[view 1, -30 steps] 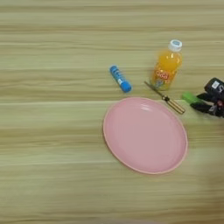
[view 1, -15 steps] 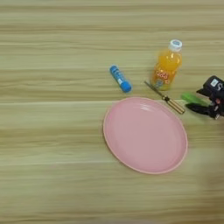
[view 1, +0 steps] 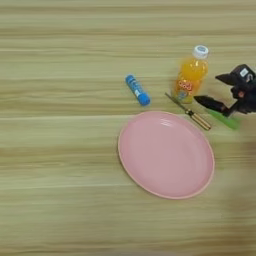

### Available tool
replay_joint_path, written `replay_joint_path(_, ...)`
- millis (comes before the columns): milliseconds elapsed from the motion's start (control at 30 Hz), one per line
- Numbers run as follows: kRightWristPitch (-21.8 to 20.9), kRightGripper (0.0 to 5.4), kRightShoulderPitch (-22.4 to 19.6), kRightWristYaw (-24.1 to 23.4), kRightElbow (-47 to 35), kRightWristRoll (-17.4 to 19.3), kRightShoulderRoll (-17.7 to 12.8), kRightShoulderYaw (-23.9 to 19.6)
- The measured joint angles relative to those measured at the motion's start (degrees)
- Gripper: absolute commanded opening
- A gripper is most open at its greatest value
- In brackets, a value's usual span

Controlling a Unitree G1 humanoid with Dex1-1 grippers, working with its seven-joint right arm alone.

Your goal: Move the objects on the table

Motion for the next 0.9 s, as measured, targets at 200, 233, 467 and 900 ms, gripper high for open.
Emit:
replay_joint_path(200,1.8,5.36,0.0,0.0,-1.5,1.7,2.8,-0.8)
replay_joint_path(233,1.8,5.36,0.0,-0.1,-1.7,1.7,3.2,-0.8)
replay_joint_path(467,1.9,5.36,-0.4,-4.7,-1.7,2.8,5.0,-2.4)
replay_joint_path(900,1.6,5.36,-2.6,-10.2,0.0,4.1,6.7,-5.2)
